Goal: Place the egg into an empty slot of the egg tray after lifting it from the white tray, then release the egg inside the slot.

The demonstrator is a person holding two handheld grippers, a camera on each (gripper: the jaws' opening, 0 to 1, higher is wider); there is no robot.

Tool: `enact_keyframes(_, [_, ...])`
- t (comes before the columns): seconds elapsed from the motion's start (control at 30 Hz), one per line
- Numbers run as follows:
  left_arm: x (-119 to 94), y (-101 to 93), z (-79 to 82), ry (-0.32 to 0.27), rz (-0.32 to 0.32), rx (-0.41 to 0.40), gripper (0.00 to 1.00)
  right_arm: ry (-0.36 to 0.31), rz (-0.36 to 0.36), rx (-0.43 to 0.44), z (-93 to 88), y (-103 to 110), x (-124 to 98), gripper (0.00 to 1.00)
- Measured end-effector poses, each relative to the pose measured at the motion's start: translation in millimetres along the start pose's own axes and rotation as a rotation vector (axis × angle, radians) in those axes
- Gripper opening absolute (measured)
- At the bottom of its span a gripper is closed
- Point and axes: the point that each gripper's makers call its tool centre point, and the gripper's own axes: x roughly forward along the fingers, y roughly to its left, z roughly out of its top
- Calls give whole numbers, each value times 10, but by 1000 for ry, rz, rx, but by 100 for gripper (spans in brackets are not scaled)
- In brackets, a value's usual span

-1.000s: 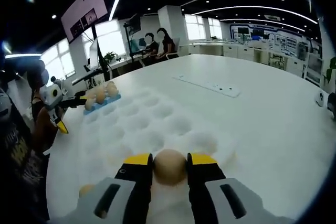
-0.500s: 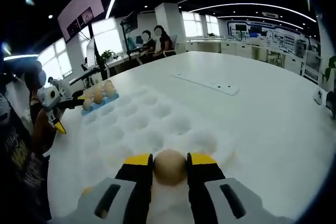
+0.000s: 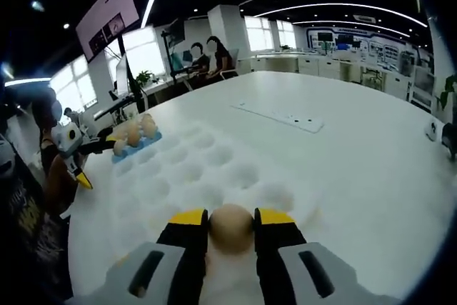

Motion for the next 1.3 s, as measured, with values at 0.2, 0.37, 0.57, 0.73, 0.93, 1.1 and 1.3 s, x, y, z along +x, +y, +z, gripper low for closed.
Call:
enact_keyframes(0.2, [-2, 14, 5, -10, 1, -1, 100, -11, -4, 6, 77, 27, -14, 26])
enact_keyframes(0.37, [-9, 10, -4, -9, -2, 7, 100, -6, -8, 12, 116, 20, -1, 26])
enact_keyframes(0.57, [-24, 25, 1, -17, -6, -1, 100, -13, 0, -8, 242, 97, 11, 26])
enact_keyframes(0.73, [-22, 33, -5, -19, -11, 11, 100, -8, 6, -12, 286, 181, 59, 26])
enact_keyframes(0.93, [-25, 36, 4, -28, -15, 3, 100, -1, 20, -27, 355, 247, 131, 26])
enact_keyframes(1.1, [-27, 38, 8, -40, -15, -2, 99, 7, 40, -42, 404, 339, 201, 26])
enact_keyframes(1.3, [-43, 48, 21, -60, -20, -23, 98, 1, 73, -61, 496, 529, 311, 26])
